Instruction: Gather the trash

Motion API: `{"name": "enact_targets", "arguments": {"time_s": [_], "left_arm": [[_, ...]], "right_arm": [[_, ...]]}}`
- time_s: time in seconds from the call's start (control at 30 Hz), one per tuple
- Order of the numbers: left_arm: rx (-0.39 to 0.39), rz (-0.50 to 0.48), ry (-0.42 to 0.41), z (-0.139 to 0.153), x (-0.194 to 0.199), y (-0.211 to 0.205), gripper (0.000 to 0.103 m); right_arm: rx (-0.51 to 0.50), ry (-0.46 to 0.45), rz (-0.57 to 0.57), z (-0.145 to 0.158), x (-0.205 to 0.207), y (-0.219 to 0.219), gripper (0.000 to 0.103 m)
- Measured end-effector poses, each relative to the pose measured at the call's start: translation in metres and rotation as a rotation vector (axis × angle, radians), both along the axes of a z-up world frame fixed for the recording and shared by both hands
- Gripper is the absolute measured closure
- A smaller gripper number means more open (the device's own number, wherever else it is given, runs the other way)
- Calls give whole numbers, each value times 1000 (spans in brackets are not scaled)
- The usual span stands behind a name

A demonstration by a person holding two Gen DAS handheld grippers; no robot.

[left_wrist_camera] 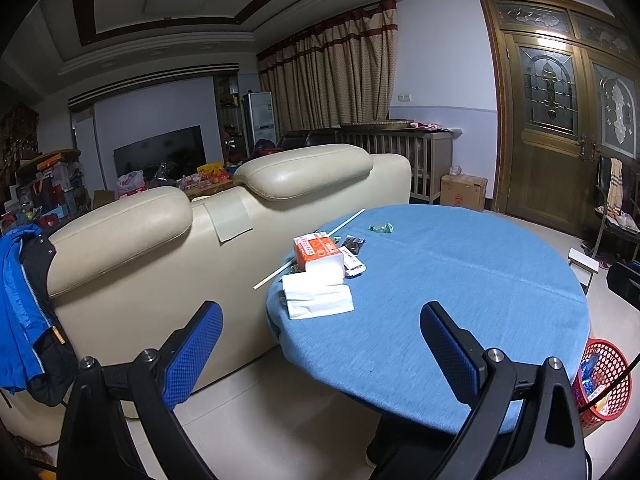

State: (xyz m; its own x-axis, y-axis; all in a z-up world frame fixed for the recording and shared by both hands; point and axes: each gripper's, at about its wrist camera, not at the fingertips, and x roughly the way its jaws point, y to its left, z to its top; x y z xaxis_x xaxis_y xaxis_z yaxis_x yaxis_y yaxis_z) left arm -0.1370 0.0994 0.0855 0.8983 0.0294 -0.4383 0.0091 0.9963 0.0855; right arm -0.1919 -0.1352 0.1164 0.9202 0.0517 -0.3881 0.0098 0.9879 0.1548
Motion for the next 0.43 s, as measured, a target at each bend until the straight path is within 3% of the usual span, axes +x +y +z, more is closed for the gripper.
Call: {"name": "enact_targets", "arguments": {"time_s": [0.27,0.43], "left_arm": [[39,-47,22,-3,41,-34,4],[55,-83,54,-15,83,-64,4]], "right_arm": [[31,39,-77,-6,37,-44,35],[58,127,-142,-35,86,-83,35]]}}
